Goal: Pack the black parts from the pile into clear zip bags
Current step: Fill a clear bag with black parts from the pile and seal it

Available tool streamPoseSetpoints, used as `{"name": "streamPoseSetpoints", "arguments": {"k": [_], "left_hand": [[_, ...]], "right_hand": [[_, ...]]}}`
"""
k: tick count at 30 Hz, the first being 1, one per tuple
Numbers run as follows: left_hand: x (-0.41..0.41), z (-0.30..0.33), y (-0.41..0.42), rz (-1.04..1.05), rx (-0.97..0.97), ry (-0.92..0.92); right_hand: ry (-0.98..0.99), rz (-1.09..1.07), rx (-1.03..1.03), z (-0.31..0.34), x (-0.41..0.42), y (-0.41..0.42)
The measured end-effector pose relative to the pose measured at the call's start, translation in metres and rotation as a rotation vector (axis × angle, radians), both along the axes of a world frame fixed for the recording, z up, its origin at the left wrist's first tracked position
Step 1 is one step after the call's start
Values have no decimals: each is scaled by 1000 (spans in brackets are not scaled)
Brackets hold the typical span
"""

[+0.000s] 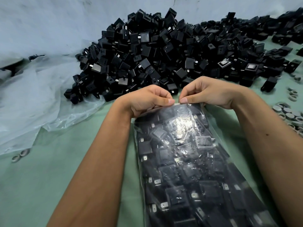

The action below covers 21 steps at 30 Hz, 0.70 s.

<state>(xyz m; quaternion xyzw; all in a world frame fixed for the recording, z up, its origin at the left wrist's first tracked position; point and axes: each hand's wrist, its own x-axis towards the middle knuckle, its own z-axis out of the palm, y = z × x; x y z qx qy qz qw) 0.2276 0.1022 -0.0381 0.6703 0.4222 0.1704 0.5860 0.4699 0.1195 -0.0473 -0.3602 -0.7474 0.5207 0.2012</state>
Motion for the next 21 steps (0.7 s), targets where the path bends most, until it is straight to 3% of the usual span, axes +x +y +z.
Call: {"name": "streamPoseSetpoints", "arguments": {"k": [4, 10, 16, 21], "left_hand": [[0, 4, 2, 77, 131, 13], [-10, 8, 3, -10, 154, 250], [-20, 5, 3, -25, 22, 89], [-17, 6, 6, -88, 1, 101]], "right_hand": [[29, 3, 15, -1, -1, -2], [-1, -21, 23, -2, -2, -1], [-2, -37, 7, -1, -4, -3], [-30, 44, -33, 3, -8, -6]]}}
